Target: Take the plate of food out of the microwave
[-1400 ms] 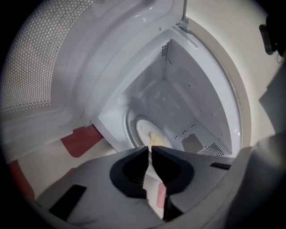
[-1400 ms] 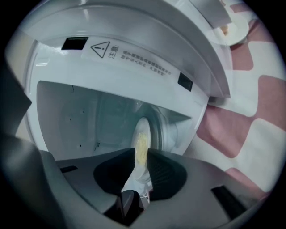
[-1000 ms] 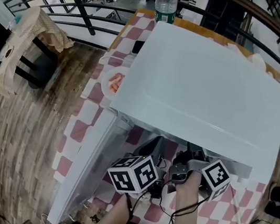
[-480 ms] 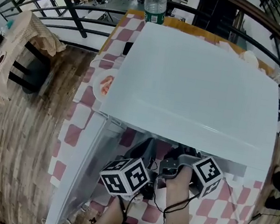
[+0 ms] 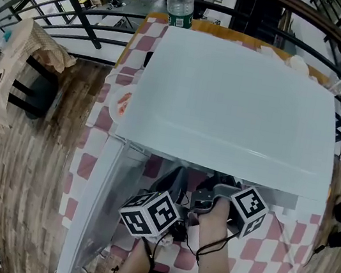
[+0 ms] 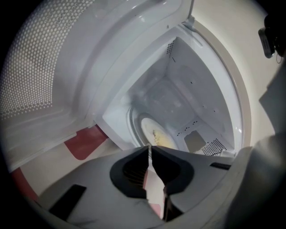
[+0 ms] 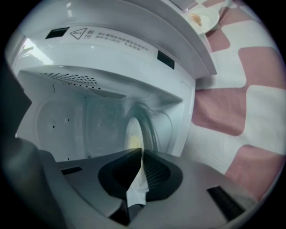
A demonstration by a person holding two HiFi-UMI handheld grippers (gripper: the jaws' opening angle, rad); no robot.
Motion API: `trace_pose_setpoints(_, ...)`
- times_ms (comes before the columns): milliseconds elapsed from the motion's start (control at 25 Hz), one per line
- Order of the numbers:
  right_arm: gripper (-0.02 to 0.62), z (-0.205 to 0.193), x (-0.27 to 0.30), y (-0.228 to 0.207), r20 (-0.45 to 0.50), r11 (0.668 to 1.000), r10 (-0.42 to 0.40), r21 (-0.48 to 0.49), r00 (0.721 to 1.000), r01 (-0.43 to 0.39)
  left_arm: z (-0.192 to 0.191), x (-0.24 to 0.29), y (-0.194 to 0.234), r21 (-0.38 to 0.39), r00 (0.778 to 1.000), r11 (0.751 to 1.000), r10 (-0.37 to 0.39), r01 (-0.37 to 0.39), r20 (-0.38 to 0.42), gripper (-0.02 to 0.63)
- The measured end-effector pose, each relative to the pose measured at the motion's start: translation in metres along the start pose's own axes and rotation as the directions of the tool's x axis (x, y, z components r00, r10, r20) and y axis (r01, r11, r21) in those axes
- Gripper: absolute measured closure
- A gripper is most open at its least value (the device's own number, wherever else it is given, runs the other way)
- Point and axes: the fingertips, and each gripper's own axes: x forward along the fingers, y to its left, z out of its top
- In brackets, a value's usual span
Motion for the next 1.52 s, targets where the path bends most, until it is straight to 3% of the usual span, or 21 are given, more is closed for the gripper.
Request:
trace_pose_setpoints(520, 0.572, 0.003, -0.023, -0.007, -0.023, 1.000, 0.001, -0.020, 1.000, -0.001, -0.017, -0.009, -0.006, -0.016, 1.000, 1.000, -0.010, 0.010, -0.018, 0.555)
trace_pose_setpoints(1080, 0.572, 0.009, -0.050, -0.016, -0.057, 0.999, 0.004, -0.054, 0.998, -0.007, -0.026, -0.007, -0.015, -0.104, 0.998, 0.993, -0.055, 0.054, -0.007, 0.445)
trace_pose_setpoints(1520, 0.572, 0.016, -0.062, -0.022, -0.072, 0.997, 0.034, -0.074, 0.997, -0.039, -0.037, 0.006, -0.013, -0.269, 0.998, 0.961, -0.068, 0.063, -0.008, 0.445)
